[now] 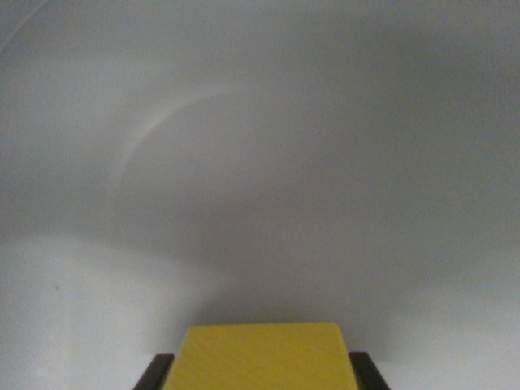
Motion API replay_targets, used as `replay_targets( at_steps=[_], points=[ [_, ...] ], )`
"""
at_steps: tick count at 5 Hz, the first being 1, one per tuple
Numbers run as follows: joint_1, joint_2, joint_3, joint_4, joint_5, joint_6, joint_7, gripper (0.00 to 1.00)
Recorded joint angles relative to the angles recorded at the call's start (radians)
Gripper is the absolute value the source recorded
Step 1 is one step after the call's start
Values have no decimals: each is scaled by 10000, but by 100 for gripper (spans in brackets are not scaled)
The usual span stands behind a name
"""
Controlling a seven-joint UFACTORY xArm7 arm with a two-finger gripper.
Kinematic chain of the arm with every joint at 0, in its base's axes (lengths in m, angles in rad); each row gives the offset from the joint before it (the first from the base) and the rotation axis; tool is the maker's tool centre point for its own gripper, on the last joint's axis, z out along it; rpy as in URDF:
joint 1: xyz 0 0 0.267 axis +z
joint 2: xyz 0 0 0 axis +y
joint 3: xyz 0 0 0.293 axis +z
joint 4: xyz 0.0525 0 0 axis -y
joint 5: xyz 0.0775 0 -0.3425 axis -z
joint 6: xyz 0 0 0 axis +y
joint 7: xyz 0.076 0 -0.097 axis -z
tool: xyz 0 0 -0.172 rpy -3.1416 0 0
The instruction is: Pick yellow cube
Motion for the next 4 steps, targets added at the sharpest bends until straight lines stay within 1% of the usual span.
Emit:
replay_targets(
  at_steps=[1,2,3,4],
  points=[
    [0,0,0,0,0,0,0,100],
    [1,-68,6,162,9,229,2,100],
    [1,-68,6,162,9,229,2,100],
    [3,-156,13,372,20,527,5,100]
  ],
)
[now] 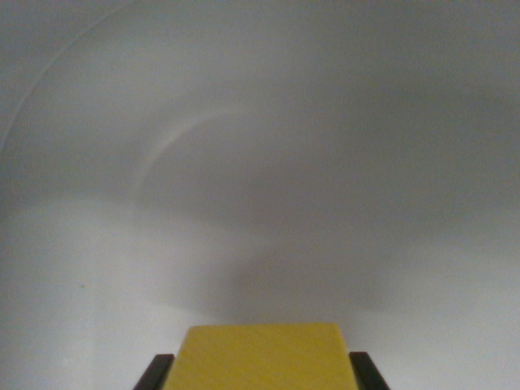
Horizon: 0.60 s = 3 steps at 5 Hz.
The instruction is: Pick yellow cube
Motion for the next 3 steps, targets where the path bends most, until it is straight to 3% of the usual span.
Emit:
replay_targets(
  at_steps=[1,2,3],
  points=[
    [0,0,0,0,0,0,0,100],
    [2,-104,9,248,14,351,3,100],
    [2,-104,9,248,14,351,3,100]
  ],
)
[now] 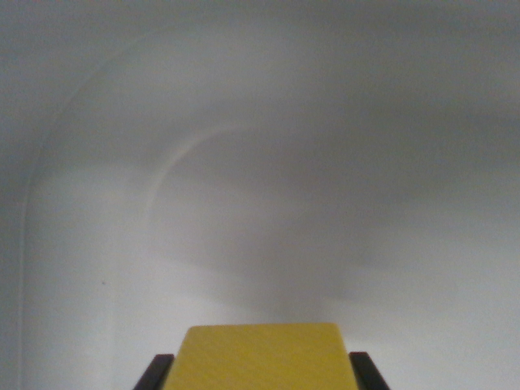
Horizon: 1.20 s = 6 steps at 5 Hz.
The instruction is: Pick yellow cube
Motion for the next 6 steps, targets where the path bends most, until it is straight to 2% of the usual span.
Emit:
replay_targets(
  at_steps=[1,2,3,4,5,6],
  points=[
    [2,-117,10,279,15,395,4,100],
    [2,-117,10,279,15,395,4,100],
    [4,-237,20,565,31,799,7,100],
    [4,-237,20,565,31,799,7,100],
    [6,-370,31,883,48,1250,11,100],
    [6,-370,31,883,48,1250,11,100]
  ],
)
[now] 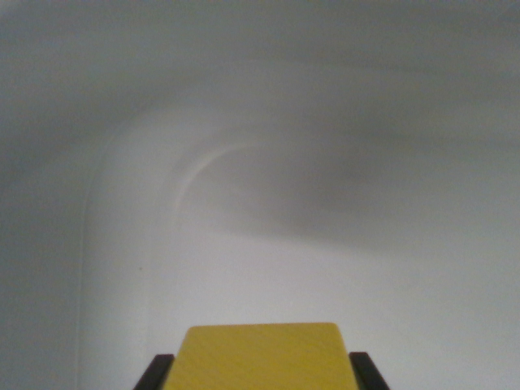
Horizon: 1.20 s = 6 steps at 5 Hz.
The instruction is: Pick yellow cube
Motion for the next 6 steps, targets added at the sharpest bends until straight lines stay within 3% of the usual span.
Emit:
replay_targets(
  at_steps=[1,2,3,4,5,6],
  points=[
    [2,-138,12,329,18,466,4,100],
    [2,-138,12,329,18,466,4,100],
    [4,-278,23,663,36,939,8,100],
    [4,-278,23,663,36,939,8,100],
    [7,-418,35,997,55,1411,13,100],
    [7,-418,35,997,55,1411,13,100]
  ],
)
